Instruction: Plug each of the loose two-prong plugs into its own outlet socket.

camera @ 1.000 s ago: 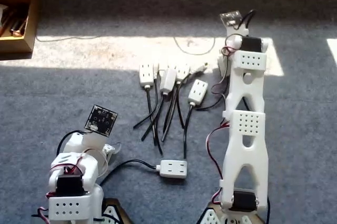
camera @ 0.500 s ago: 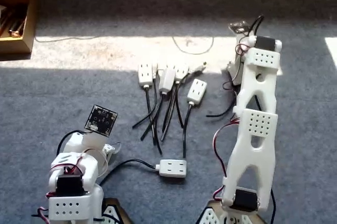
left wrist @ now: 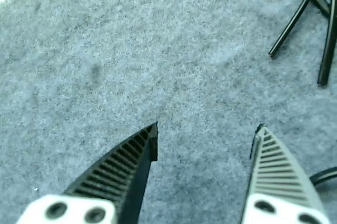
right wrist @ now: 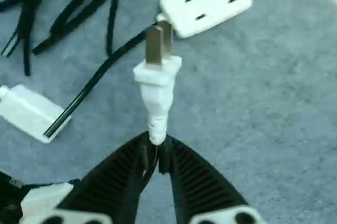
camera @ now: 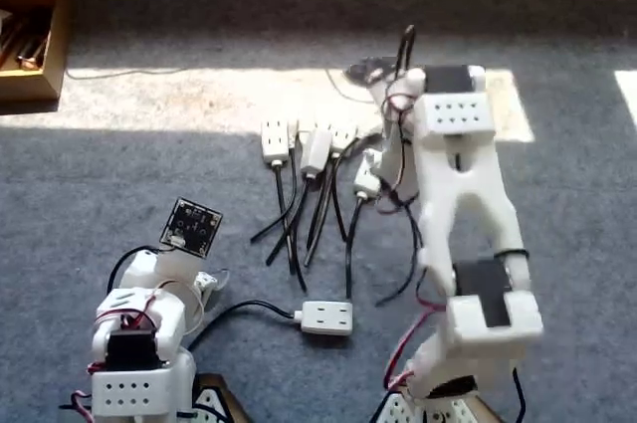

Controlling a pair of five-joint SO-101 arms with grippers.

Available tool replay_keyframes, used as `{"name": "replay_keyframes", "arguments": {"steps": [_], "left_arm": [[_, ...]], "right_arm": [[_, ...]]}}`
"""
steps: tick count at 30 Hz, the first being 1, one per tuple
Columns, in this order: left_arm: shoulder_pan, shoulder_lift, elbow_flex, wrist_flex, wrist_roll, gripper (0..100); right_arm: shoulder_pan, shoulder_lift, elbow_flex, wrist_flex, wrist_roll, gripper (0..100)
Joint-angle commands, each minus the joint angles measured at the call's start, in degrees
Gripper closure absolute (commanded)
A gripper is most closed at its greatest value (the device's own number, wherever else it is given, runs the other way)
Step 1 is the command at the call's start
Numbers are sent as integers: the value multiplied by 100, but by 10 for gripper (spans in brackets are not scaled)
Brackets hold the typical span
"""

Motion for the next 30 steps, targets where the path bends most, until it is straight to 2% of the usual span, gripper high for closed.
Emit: {"name": "replay_keyframes", "arguments": {"steps": [1, 5, 8, 11, 21, 30], "left_arm": [[-13, 13, 101, -62, 18, 712], [-13, 22, 101, -62, 18, 712], [-13, 31, 101, -62, 18, 712], [-13, 31, 101, -62, 18, 712], [-13, 31, 101, -62, 18, 712], [-13, 31, 101, -62, 18, 712]], "right_arm": [[163, -2352, 2466, -303, 1125, 994], [857, -3785, 4892, -1991, 1899, 994], [945, -4110, 6457, -3354, 2198, 994], [936, -4057, 7064, -4347, 2251, 994], [971, -3433, 7108, -4980, 2207, 992], [708, -3380, 6826, -4971, 2207, 992]]}}
